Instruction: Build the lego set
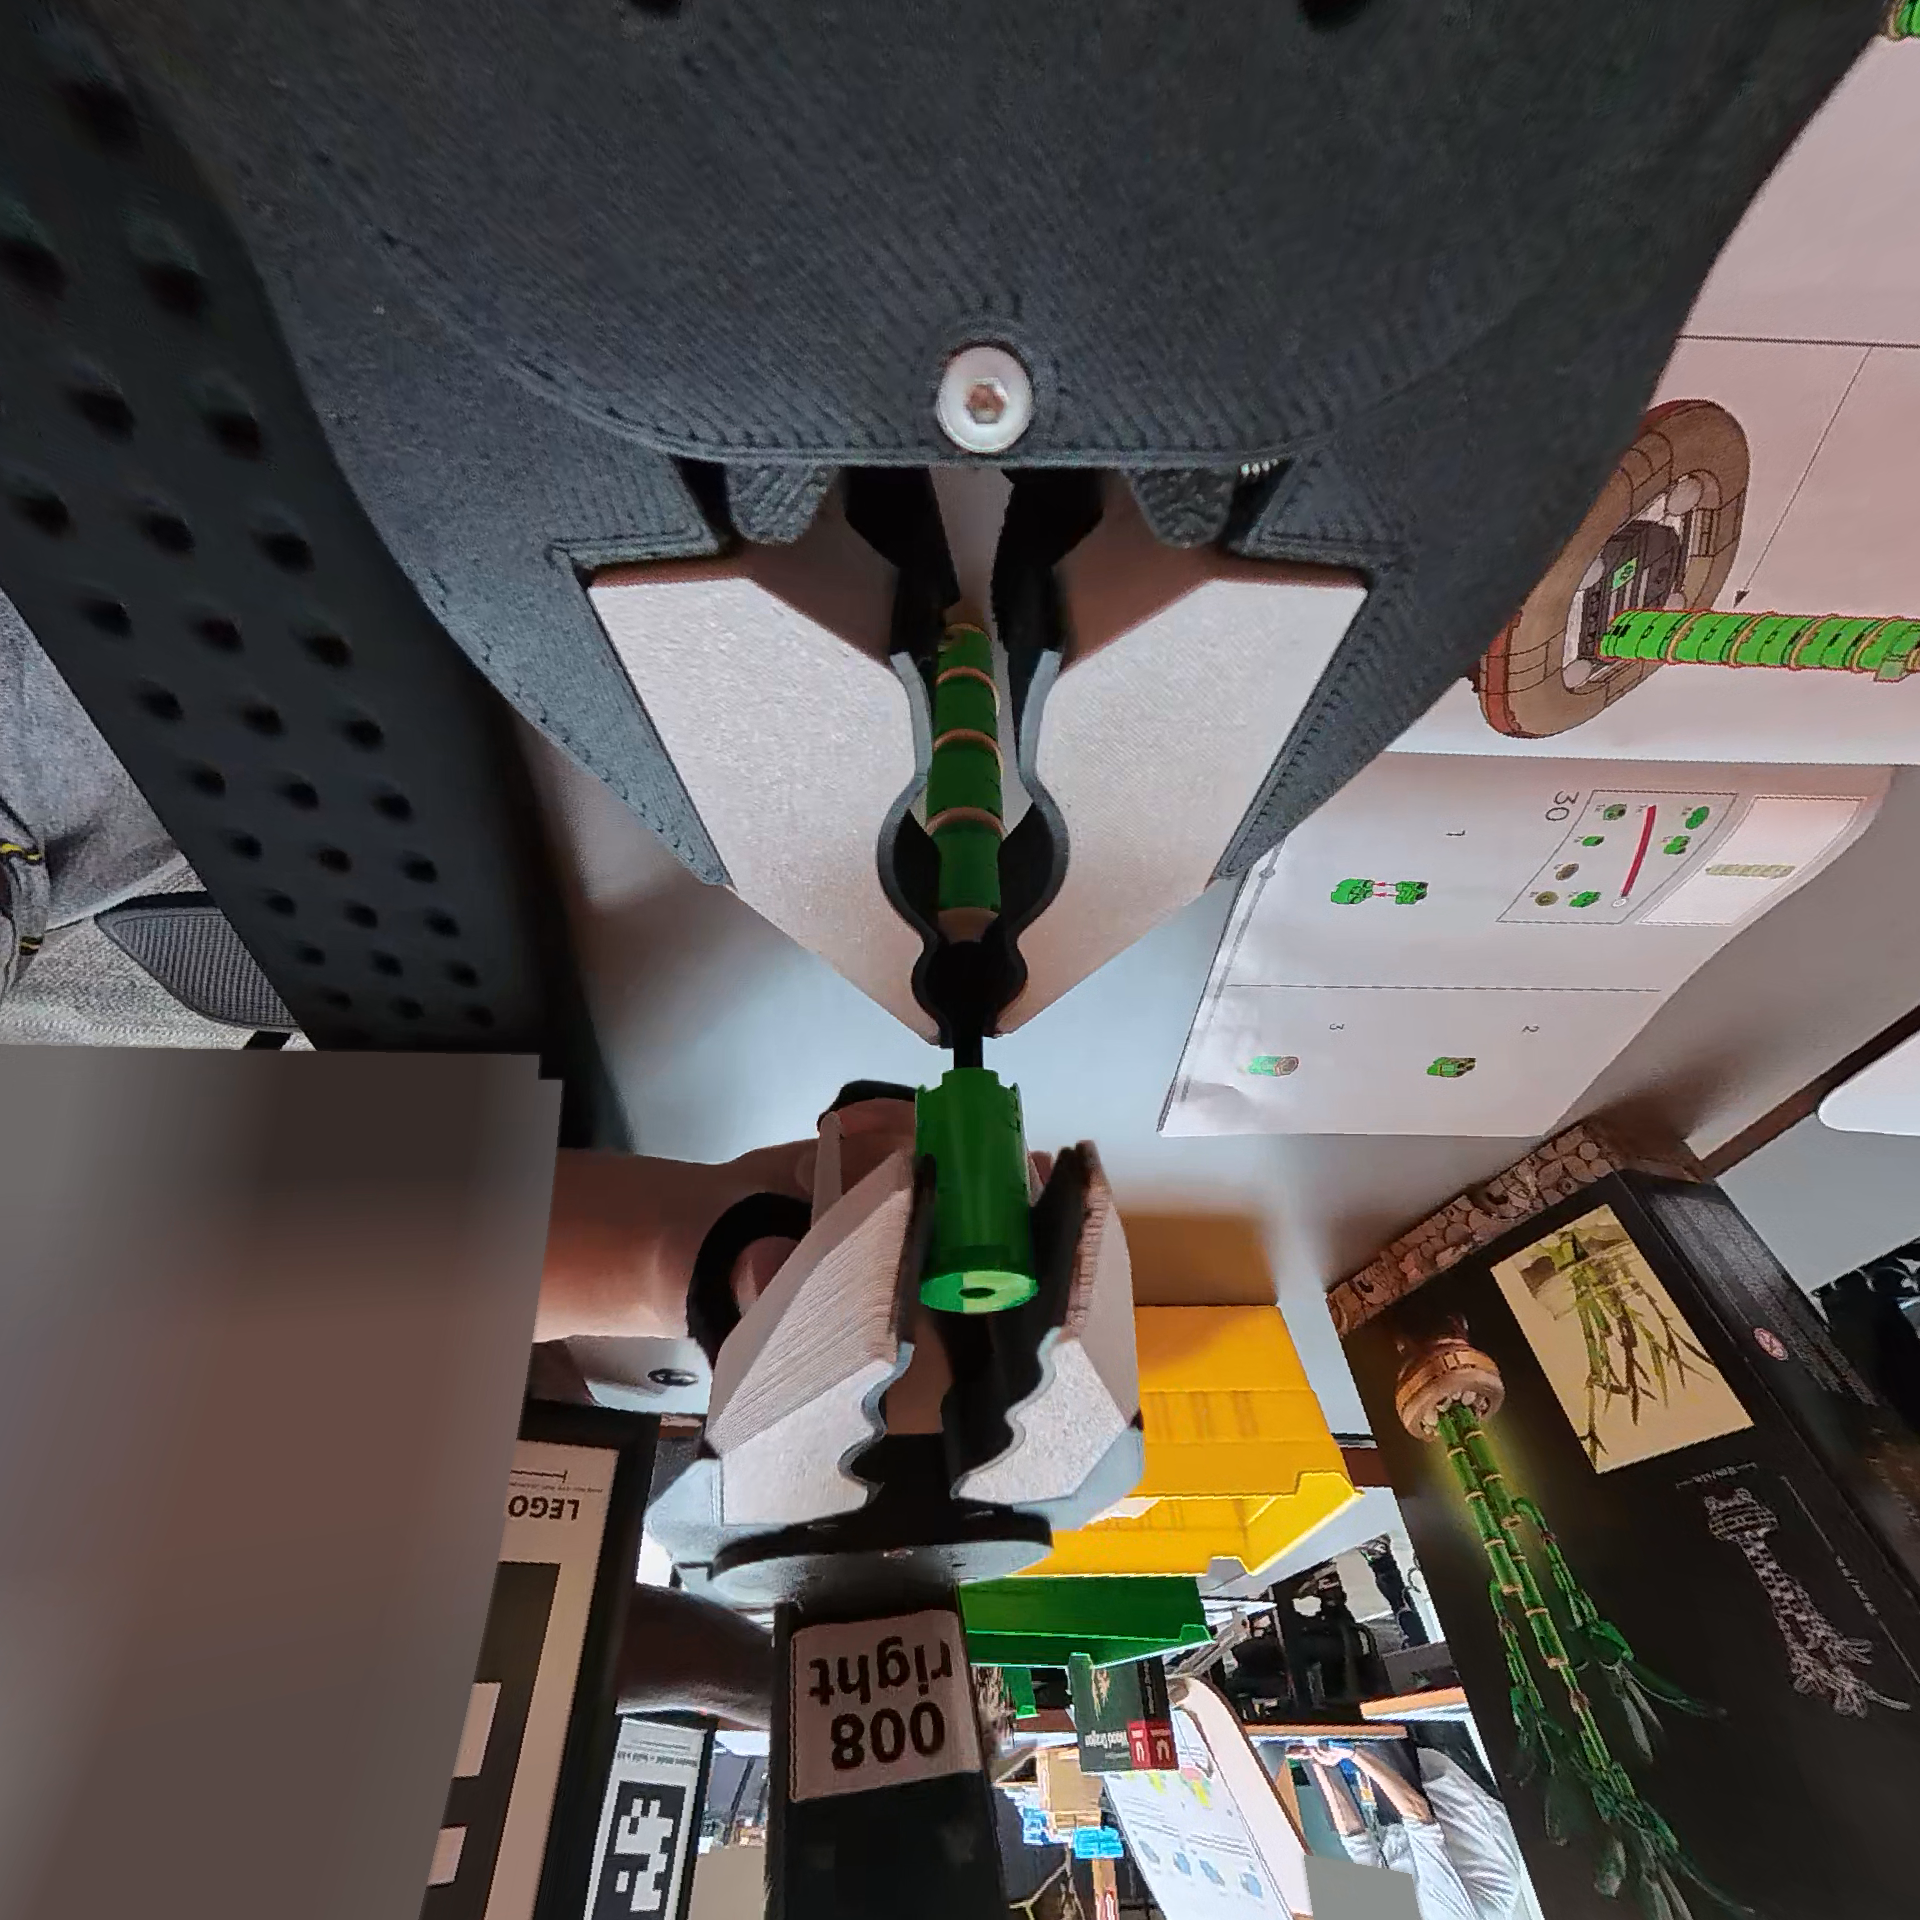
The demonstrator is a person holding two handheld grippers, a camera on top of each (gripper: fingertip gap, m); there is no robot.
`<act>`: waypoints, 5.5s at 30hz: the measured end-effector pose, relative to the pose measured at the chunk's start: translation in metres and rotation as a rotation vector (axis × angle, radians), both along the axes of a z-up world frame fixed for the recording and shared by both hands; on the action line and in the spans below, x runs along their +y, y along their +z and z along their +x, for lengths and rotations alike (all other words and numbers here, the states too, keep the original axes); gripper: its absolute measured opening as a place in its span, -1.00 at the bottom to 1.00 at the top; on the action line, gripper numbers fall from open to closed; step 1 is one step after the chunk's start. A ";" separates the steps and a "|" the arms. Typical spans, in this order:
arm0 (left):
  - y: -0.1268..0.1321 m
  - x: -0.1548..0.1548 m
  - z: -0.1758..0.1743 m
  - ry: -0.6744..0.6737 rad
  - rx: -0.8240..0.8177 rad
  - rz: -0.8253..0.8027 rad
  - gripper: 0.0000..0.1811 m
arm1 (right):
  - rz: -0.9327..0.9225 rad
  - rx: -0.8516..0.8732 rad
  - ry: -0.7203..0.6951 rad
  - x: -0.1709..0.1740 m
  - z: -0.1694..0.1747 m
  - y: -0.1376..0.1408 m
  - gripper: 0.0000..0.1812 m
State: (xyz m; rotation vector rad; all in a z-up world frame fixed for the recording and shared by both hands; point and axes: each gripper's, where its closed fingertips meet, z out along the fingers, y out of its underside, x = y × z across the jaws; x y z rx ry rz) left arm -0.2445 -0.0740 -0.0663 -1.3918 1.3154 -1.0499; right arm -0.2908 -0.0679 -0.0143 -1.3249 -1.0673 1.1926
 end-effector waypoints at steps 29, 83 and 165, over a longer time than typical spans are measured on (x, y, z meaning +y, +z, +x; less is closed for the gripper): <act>0.000 -0.003 -0.004 -0.043 -0.013 -0.048 -0.97 | -0.004 -0.003 0.037 -0.003 -0.008 -0.004 -0.81; 0.001 -0.003 -0.004 -0.062 -0.035 -0.070 -0.97 | 0.015 0.126 0.015 0.000 0.005 0.017 -1.00; 0.002 -0.004 -0.009 -0.085 -0.068 -0.082 -0.98 | 0.028 0.141 0.024 0.006 0.014 0.006 -0.71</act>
